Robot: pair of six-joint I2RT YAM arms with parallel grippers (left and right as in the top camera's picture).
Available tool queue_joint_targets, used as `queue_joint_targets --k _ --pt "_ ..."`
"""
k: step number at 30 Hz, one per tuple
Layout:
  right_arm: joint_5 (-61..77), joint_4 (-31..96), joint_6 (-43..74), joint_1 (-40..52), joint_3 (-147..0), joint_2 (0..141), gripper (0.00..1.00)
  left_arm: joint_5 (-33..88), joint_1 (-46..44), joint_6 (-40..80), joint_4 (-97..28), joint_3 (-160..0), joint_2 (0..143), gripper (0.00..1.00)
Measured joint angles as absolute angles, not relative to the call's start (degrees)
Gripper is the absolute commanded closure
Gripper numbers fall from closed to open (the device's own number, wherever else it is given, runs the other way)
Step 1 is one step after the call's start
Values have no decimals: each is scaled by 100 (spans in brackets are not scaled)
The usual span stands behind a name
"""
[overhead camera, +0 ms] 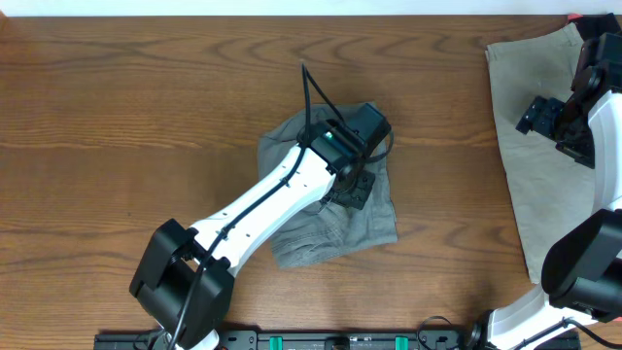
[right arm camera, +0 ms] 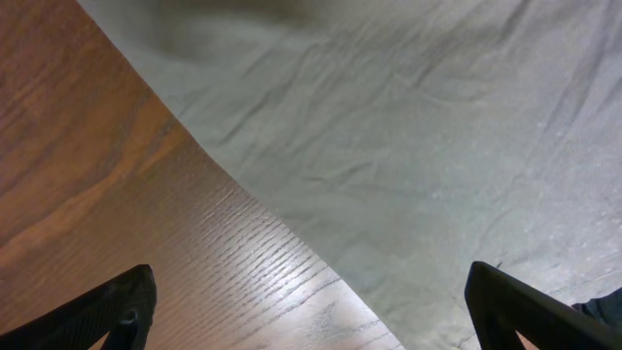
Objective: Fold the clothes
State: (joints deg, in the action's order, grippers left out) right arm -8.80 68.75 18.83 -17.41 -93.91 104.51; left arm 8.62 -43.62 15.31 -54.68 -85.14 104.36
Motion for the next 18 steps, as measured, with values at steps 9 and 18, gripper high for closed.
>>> queue_joint_targets --k 9,18 --pt "-878 6873 1883 -1741 -9391 10451 1 864 -4362 1719 -4587 -7977 10436 94" --pt "-878 6875 1883 -1741 -9391 10451 1 867 -4362 1826 -4228 -7817 10436 29"
